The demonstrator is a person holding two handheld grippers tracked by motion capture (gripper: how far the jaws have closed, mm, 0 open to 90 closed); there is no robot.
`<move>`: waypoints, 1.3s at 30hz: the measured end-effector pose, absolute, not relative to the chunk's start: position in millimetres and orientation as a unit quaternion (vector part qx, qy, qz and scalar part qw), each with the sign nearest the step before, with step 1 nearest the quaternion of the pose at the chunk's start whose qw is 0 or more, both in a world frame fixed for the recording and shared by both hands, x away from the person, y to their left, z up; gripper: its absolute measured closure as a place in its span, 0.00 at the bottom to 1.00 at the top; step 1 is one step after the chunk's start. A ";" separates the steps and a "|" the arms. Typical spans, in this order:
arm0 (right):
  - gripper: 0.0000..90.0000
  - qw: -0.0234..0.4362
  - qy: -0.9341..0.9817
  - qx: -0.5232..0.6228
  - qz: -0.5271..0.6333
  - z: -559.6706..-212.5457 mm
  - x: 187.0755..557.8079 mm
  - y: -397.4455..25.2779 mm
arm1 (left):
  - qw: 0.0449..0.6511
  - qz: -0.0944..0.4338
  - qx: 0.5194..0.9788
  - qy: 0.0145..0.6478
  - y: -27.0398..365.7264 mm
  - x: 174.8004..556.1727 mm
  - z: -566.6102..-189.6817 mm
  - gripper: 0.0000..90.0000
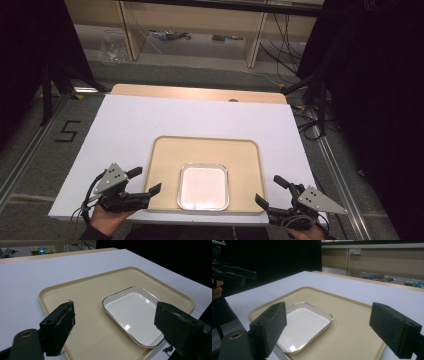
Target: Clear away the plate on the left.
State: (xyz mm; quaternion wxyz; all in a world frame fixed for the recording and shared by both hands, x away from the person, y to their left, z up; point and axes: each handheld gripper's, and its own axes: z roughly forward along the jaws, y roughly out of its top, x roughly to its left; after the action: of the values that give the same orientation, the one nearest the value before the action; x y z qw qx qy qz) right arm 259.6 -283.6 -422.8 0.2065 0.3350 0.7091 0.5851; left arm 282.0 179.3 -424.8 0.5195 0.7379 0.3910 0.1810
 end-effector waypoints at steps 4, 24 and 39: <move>0.17 0.215 0.712 0.330 0.581 -422.6 259.8 -283.9 | 0.522 0.185 0.734 0.392 181.2 277.5 -424.2 0.18; 0.17 0.205 0.712 0.332 0.584 -422.6 259.3 -283.2 | 0.537 0.222 0.716 0.388 188.3 259.5 -421.3 0.18; 0.17 0.205 0.712 0.332 0.584 -422.6 259.4 -283.3 | 0.542 0.221 0.709 0.394 185.1 257.3 -423.2 0.18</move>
State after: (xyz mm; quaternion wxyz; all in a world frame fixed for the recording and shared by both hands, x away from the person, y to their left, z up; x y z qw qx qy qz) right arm 259.4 -283.3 -422.6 0.2054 0.3320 0.7116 0.5841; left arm 257.3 185.1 -423.2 0.5419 0.7087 0.3940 0.2209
